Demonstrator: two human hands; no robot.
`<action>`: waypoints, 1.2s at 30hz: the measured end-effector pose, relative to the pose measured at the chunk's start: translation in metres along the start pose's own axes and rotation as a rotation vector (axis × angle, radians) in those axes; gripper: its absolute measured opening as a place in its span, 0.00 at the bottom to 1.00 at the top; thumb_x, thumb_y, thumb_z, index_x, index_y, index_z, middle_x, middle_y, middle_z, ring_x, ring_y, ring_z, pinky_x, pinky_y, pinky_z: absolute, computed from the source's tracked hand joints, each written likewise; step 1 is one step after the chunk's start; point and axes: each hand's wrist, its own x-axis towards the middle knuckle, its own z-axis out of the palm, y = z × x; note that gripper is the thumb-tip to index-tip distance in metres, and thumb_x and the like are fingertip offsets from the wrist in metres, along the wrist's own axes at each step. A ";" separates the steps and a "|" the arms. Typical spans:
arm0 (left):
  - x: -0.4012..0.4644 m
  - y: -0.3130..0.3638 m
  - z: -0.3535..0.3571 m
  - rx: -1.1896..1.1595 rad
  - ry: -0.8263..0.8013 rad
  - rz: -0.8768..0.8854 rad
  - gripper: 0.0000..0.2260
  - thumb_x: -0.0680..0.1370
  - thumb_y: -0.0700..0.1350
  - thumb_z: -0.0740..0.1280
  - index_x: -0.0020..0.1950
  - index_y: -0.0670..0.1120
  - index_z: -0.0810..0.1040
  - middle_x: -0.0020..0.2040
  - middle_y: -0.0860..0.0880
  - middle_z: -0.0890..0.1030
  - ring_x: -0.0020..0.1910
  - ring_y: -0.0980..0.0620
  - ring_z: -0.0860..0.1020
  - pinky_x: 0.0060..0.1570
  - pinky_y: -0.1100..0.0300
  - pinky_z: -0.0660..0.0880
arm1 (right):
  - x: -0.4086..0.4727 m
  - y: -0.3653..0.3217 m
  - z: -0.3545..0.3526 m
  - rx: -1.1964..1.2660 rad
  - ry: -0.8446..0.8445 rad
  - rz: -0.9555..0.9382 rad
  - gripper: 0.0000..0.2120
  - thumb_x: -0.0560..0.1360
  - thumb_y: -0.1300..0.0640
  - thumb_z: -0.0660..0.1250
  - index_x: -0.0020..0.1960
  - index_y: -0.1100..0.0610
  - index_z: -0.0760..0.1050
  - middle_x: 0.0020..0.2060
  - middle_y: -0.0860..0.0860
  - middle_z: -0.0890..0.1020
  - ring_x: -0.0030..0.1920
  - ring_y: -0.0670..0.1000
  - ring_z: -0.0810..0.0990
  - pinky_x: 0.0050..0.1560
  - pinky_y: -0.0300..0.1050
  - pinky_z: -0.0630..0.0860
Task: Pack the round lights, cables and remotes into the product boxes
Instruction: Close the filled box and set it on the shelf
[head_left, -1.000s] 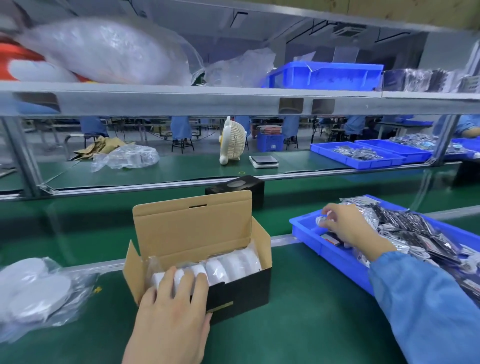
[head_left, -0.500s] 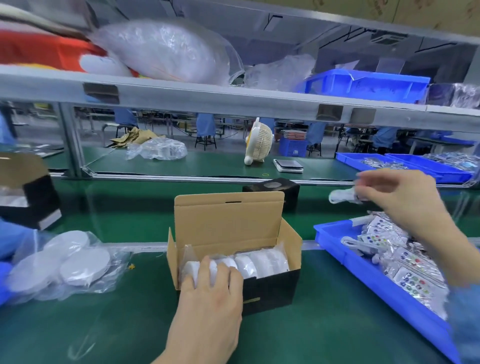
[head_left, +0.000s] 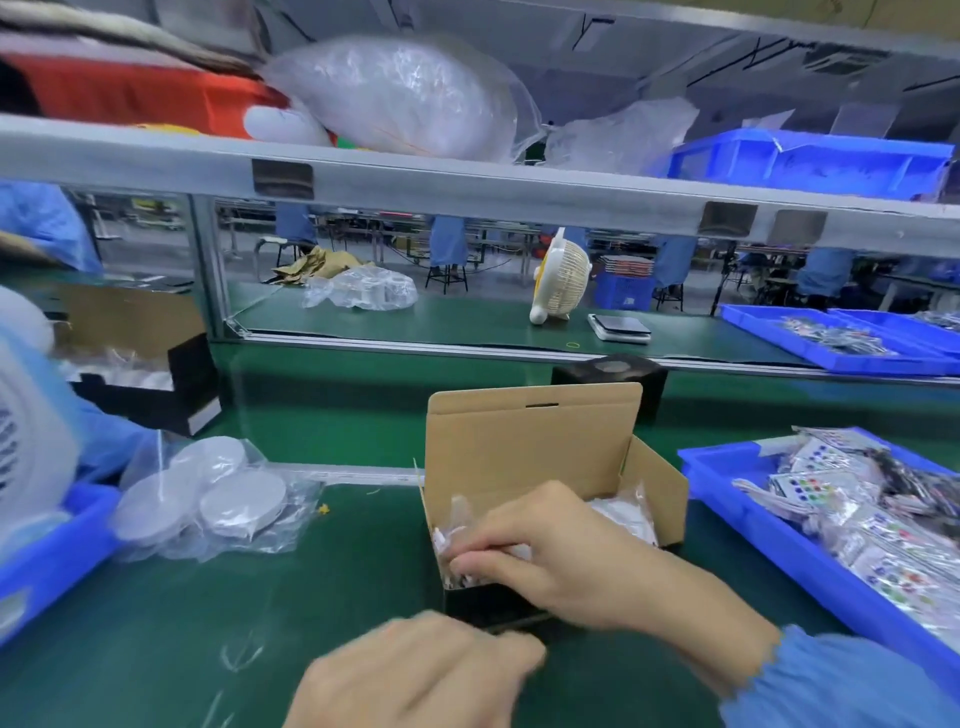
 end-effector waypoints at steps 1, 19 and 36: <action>0.001 -0.004 -0.012 -0.079 0.064 -0.084 0.08 0.75 0.47 0.65 0.48 0.53 0.83 0.41 0.55 0.83 0.38 0.56 0.82 0.46 0.66 0.77 | -0.006 0.003 -0.009 -0.003 0.101 -0.050 0.08 0.79 0.55 0.67 0.52 0.56 0.84 0.46 0.46 0.86 0.44 0.45 0.82 0.47 0.39 0.76; 0.039 -0.054 0.020 -0.592 -0.388 -0.337 0.15 0.63 0.51 0.82 0.47 0.51 0.86 0.57 0.51 0.84 0.59 0.53 0.81 0.58 0.63 0.75 | -0.115 0.069 -0.013 0.476 0.456 0.321 0.12 0.71 0.63 0.74 0.48 0.48 0.77 0.64 0.46 0.78 0.68 0.49 0.73 0.63 0.38 0.70; 0.029 -0.047 0.019 -0.253 -0.434 -0.030 0.14 0.73 0.58 0.67 0.58 0.61 0.83 0.66 0.60 0.77 0.70 0.54 0.71 0.65 0.67 0.67 | -0.122 0.060 -0.021 0.339 0.311 0.399 0.15 0.72 0.42 0.67 0.57 0.42 0.76 0.70 0.39 0.71 0.71 0.44 0.68 0.67 0.49 0.65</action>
